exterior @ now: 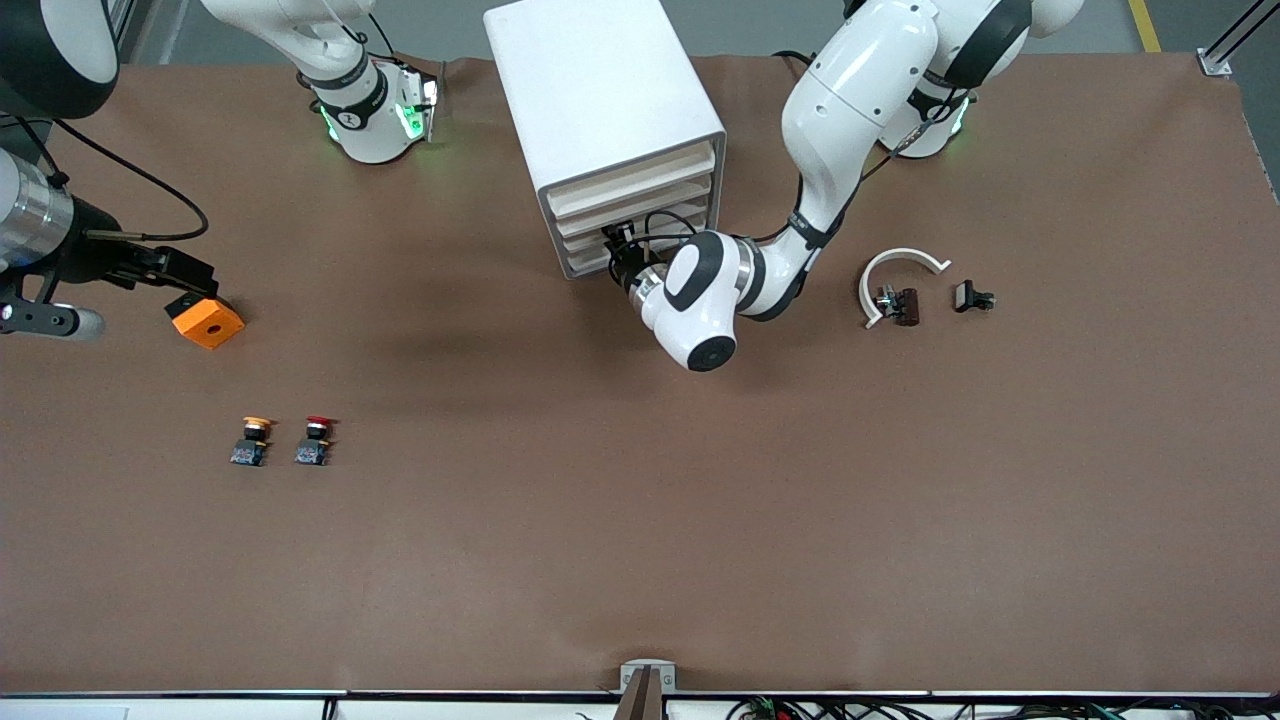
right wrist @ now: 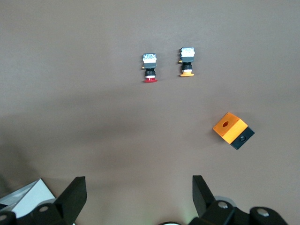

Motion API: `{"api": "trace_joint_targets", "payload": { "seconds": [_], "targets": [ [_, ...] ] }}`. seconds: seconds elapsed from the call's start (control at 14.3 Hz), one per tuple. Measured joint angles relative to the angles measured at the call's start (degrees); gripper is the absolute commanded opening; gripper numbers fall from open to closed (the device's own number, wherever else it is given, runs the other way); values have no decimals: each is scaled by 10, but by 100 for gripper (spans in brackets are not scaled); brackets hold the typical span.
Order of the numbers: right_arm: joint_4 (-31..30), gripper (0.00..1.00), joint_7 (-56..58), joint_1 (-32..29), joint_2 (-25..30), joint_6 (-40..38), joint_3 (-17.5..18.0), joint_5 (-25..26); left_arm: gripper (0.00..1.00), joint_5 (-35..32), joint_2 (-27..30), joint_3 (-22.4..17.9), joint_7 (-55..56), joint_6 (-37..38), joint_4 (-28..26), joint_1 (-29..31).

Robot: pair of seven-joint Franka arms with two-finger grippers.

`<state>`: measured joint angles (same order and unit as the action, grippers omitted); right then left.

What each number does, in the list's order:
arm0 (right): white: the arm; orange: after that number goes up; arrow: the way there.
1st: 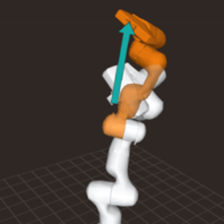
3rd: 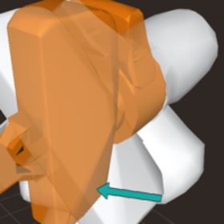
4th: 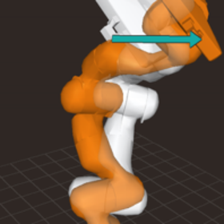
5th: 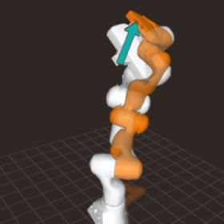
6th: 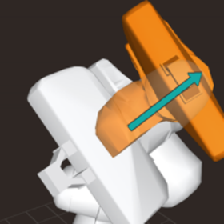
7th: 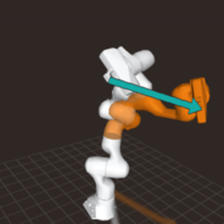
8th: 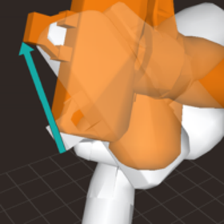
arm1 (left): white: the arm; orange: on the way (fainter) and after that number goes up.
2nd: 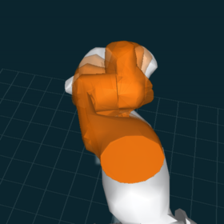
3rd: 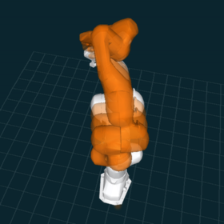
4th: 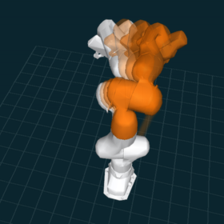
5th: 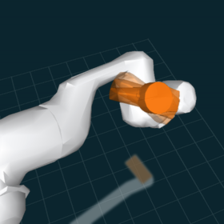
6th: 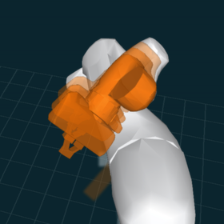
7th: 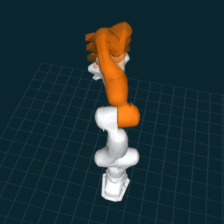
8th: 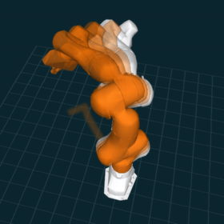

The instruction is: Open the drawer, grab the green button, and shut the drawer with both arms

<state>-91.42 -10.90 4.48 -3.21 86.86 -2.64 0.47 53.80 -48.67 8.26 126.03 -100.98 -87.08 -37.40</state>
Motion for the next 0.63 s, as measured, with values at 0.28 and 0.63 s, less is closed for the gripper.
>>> {"api": "trace_joint_targets", "payload": {
  "seconds": [0.28, 0.63],
  "targets": [
    [0, 100, -113, 46, 0, 0, 2, 0, 12, 3, -3, -1, 0, 1, 1, 1],
    [0, 100, -242, 107, -1, 0, 4, 0, 12, 16, -7, -5, 3, 3, 2, 4]
  ]
}}
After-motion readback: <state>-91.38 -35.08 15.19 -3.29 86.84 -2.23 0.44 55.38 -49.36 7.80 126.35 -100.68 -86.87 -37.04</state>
